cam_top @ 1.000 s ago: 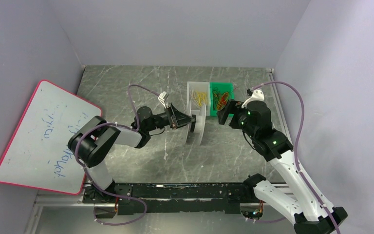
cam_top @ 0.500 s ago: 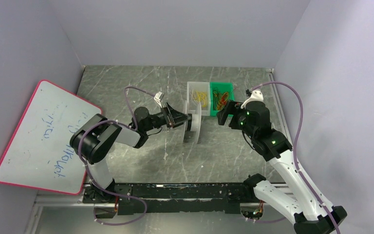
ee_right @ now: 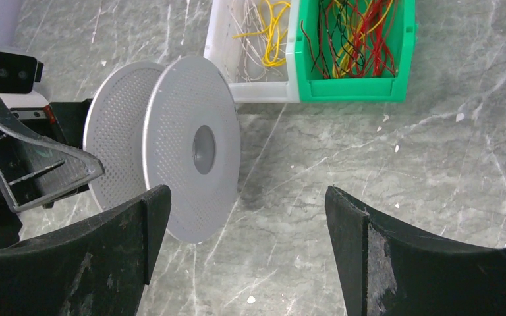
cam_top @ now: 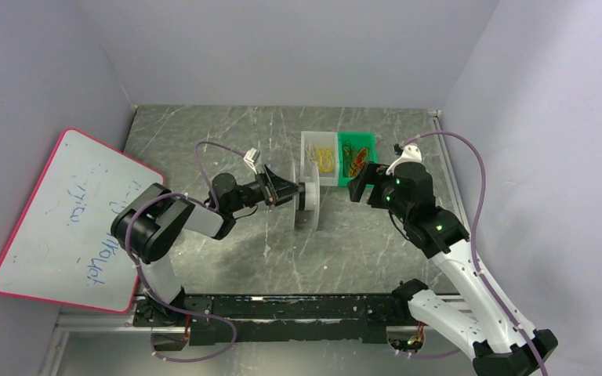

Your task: Wrap the cables

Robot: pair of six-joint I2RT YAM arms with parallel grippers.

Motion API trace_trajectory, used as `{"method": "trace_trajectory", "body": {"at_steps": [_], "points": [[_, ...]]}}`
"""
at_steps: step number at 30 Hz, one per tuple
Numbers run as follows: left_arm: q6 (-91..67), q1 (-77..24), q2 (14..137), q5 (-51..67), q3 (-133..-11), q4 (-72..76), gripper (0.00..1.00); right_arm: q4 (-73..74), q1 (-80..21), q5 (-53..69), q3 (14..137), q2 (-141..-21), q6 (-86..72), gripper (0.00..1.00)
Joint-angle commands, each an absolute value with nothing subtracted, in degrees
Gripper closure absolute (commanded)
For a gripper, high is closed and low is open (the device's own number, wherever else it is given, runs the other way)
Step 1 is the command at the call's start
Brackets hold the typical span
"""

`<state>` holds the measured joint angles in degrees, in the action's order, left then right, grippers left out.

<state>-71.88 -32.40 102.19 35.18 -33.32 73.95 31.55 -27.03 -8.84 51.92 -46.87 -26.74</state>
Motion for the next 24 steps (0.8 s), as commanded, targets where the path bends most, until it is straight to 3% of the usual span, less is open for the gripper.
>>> {"method": "trace_trajectory", "body": {"at_steps": [1, 24], "points": [[-72.36, -31.23, 101.07, 35.99, -32.12, 83.29, 0.03, 30.68, -26.98, -7.95, 51.59, -47.16, -25.97, 0.09], [-70.26, -29.79, 98.77, 35.71, -30.23, 79.89, 0.01, 30.64, -26.95, -8.15, 52.21, -47.62, -25.30, 0.09]]}}
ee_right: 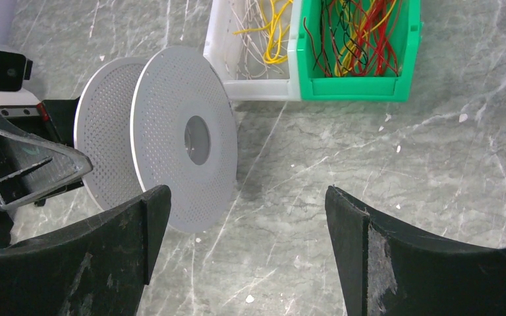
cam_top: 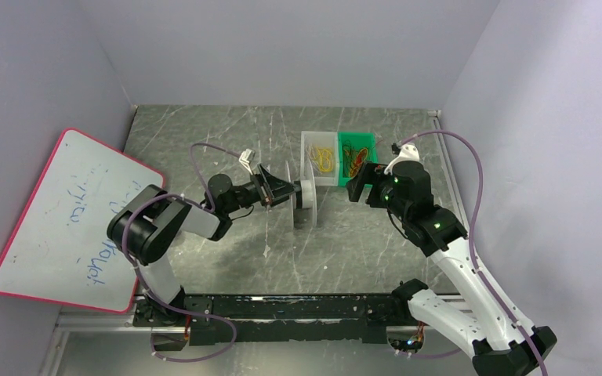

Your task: Wrap the cables

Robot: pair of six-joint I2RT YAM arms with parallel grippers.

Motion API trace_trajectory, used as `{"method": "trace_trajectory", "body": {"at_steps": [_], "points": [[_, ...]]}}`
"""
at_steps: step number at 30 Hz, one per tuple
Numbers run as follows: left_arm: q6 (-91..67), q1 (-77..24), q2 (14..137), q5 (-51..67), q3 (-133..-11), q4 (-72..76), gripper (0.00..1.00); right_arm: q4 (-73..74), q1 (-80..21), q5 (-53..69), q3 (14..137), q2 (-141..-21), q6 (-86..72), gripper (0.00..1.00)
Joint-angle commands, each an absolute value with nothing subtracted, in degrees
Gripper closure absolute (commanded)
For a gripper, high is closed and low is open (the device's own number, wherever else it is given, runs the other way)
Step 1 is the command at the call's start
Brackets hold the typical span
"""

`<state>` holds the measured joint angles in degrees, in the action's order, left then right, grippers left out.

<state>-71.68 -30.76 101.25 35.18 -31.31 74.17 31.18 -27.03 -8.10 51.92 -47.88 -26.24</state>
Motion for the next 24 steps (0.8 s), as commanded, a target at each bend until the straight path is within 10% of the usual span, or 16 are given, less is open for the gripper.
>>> {"method": "trace_trajectory", "body": {"at_steps": [1, 24], "points": [[-69.97, -29.55, 98.26, 35.58, -29.97, 79.52, 0.00, 30.74, -26.96, -8.30, 52.26, -47.62, -25.26, 0.09], [-47.72, -27.59, 74.13, 25.04, -32.49, 31.92, 0.01, 28.63, -26.98, -9.71, 54.53, -50.35, -25.62, 0.09]]}}
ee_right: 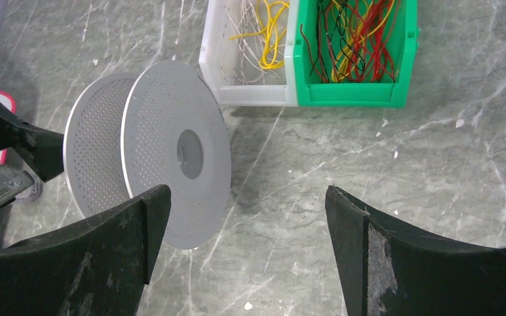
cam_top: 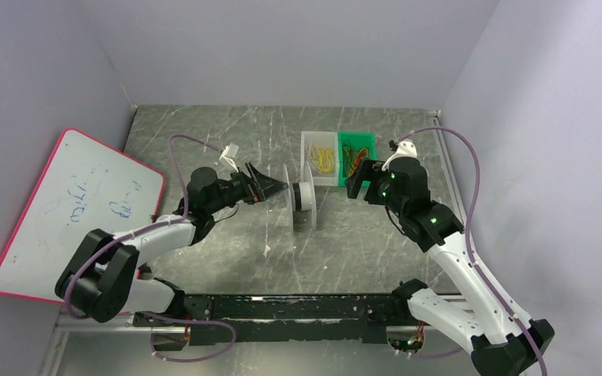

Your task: Wrap the cables

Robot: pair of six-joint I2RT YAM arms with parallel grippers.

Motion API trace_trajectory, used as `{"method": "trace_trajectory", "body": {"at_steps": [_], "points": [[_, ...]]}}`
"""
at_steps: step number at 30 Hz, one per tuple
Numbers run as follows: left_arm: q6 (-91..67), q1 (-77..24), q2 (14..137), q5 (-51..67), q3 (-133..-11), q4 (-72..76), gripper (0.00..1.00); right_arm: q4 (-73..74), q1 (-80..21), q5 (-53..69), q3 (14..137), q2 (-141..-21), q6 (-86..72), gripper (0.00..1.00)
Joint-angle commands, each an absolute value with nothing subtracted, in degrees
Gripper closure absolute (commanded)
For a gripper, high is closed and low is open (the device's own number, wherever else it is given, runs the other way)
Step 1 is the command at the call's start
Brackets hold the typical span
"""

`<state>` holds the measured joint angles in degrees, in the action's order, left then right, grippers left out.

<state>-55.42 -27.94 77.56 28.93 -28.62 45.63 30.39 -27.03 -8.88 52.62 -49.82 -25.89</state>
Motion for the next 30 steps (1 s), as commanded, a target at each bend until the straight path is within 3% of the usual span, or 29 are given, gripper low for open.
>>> {"method": "trace_trajectory", "body": {"at_steps": [1, 17, 30], "points": [[-46.52, -27.60, 73.23, 24.05, -33.35, 29.14, 0.00, 28.45, -26.91, -9.86, 54.62, -50.44, -25.64, 0.09], [-27.69, -27.57, 63.32, 10.25, -54.99, -15.77, 0.00, 24.20, -26.85, -19.31, 56.34, -58.91, -25.09, 0.10], [-15.45, -27.57, 58.36, -2.85, -64.87, -32.20, 0.01, 18.10, -19.95, -28.02, 62.31, -74.71, -24.15, 0.22]]}}
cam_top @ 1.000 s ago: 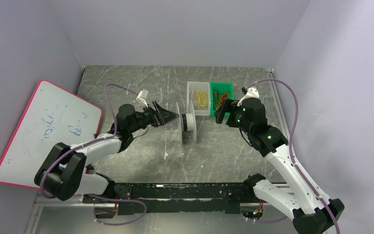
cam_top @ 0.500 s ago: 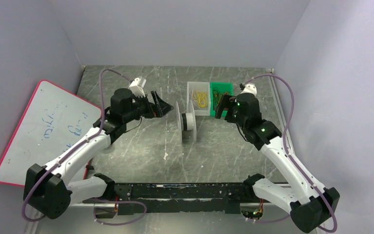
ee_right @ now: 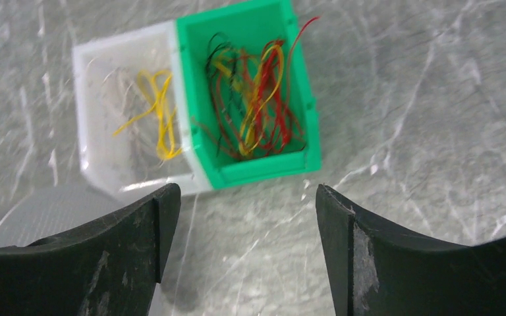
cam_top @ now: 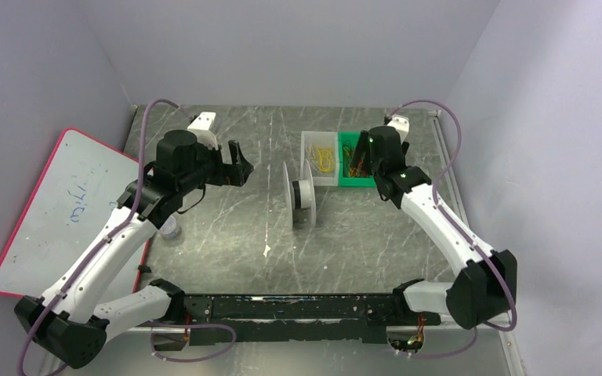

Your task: Wrap the cables

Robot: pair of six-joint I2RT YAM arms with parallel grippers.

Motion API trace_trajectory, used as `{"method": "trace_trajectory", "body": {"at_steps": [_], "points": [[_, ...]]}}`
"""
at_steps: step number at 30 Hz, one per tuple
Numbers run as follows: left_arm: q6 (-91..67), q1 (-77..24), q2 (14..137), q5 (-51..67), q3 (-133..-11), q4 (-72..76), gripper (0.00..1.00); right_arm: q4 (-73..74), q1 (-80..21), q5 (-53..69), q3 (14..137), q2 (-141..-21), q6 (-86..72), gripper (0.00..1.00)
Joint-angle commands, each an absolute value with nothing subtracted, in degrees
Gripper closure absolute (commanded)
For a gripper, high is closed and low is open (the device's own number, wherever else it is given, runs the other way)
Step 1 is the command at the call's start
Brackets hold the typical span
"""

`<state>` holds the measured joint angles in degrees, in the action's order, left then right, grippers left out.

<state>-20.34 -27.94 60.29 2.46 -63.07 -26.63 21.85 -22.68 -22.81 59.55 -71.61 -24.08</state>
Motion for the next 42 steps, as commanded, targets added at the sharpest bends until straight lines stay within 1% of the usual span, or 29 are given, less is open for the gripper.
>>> {"method": "trace_trajectory", "body": {"at_steps": [1, 3, 10, 13, 17, 22, 32, 33, 38, 41, 42], "points": [[-14.98, -27.54, 57.83, -3.21, -64.47, -32.14, 0.01, 17.45, -19.04, -28.45, 62.79, -75.99, -24.54, 0.24], [-14.33, -27.60, 57.13, -3.28, -63.09, -31.43, 0.01, 16.24, -17.09, -28.86, 63.85, -78.60, -25.34, 0.28], [-11.44, -27.60, 55.05, -3.91, -57.50, -28.36, 0.01, 12.03, -12.51, -28.61, 68.95, -88.94, -25.85, 0.32], [-11.45, -27.60, 53.88, -3.17, -55.79, -27.50, 0.01, 10.90, -11.35, -27.87, 71.66, -93.62, -26.33, 0.35], [-11.19, -27.60, 52.04, -1.77, -53.22, -26.28, 0.01, 10.46, -10.54, -26.52, 75.58, -99.31, -27.36, 0.41], [-11.09, -27.60, 50.34, -1.88, -52.62, -26.11, 0.01, 11.00, -9.89, -27.23, 79.90, -105.38, -28.07, 0.45], [-11.16, -27.59, 50.26, -1.73, -52.45, -26.19, 0.01, 9.53, -9.63, -27.30, 80.79, -110.20, -28.89, 0.54], [-11.21, -27.60, 50.30, -1.82, -52.53, -26.26, 0.01, 9.44, -9.60, -27.55, 80.96, -110.60, -28.71, 0.57], [-11.16, -27.57, 49.86, -2.34, -52.35, -26.11, 0.01, 9.14, -9.39, -28.92, 82.24, -111.17, -26.83, 0.77], [-11.16, -27.55, 50.29, -2.53, -52.38, -26.19, 0.01, 8.53, -9.36, -29.24, 82.84, -110.35, -25.11, 0.96], [-11.16, -27.58, 50.47, -2.51, -52.47, -26.19, 0.01, 8.31, -9.32, -29.41, 83.00, -109.81, -24.54, 1.00]]}}
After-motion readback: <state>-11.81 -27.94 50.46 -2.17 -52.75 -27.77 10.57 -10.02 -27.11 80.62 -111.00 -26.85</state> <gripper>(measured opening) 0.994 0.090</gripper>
